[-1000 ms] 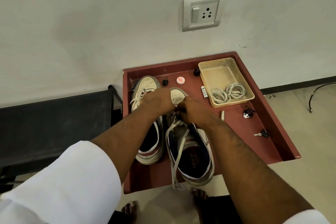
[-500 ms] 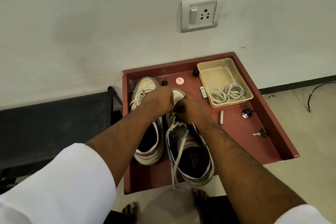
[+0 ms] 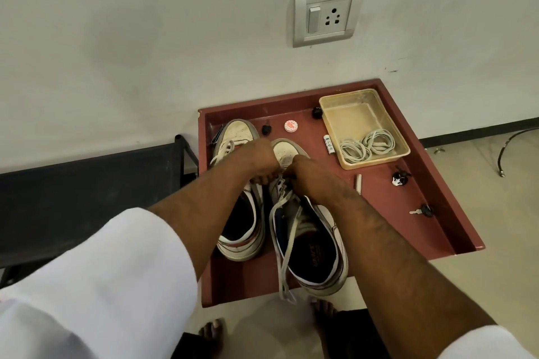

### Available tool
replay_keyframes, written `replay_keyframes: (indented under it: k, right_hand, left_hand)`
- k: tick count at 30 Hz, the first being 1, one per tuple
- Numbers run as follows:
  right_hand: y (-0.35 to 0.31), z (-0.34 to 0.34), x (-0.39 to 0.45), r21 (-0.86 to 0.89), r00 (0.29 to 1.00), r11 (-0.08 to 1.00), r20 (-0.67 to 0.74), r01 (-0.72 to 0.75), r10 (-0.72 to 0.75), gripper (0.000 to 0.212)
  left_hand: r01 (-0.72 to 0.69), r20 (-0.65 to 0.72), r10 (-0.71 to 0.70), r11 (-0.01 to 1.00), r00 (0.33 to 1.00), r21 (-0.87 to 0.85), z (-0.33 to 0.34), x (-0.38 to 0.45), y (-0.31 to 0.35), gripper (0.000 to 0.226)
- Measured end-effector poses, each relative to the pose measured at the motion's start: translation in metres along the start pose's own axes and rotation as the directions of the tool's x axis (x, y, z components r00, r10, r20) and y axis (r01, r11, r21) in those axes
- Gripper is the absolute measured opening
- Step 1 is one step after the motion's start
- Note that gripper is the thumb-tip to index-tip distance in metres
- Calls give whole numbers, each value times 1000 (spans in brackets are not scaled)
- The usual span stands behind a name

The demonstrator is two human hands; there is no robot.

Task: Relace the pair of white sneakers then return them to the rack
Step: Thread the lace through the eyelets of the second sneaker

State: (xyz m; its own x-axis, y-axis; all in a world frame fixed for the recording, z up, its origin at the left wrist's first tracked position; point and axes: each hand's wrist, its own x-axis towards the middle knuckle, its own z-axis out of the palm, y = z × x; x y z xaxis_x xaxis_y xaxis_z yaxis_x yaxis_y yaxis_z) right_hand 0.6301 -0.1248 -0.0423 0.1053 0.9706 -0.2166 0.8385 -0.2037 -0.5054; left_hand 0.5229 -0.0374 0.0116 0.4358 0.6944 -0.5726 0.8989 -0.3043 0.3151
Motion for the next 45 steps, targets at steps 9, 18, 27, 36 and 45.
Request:
replay_keyframes:
  k: [9,18,27,36,45]
  right_hand:
    - [5,-10,-7,70,997,996,-60,48,-44,18]
    - [11,-6,-5,63,997,998,-80,0,5,13]
    - [14,-36,-36,531,980,835,-40,-143,194,21]
    - [-32,-51,-81,234,950,921,47,-312,310,40]
    - [-33,-48,-77,703,954,672,30,-232,298,12]
  left_hand:
    - [16,-131,21,962,991,274,14,-11,9,36]
    - [-21,-224,99,945,970,327,13,-22,2,34]
    - [-186,-245,219,971,944,151,16,-36,2,19]
    - [-119,-250,171,970,953,212,23,-64,3,21]
    - [-145,-240,190,971,952,193,19,-71,7,26]
